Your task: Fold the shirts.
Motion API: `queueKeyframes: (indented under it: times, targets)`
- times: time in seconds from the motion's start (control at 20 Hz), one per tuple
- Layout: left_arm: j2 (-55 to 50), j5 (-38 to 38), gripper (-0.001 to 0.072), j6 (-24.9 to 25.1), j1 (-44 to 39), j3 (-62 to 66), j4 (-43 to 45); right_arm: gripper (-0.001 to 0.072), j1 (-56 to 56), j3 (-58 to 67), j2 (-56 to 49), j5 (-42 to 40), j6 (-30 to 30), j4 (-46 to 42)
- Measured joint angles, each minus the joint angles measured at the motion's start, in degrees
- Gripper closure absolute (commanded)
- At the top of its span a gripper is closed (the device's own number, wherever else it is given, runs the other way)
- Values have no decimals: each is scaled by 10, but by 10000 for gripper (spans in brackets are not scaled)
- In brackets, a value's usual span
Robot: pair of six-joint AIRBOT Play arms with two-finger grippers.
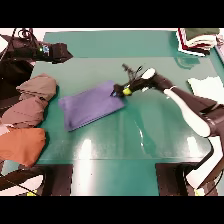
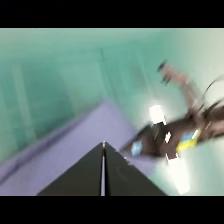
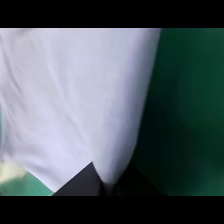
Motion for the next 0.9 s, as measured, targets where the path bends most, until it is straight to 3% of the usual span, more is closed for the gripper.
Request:
queueKeyframes:
  times: [0.4,0.7,0.9]
  targets:
    - [0,11,681,3,-76,0,7,697,-283,13,147,24,49,-183]
    - [0,13,681,-15,-89,0,6,697,-504,14,201,10,56,-211]
    - [0,16,681,-27,-90,0,5,697,-569,15,210,3,56,-214]
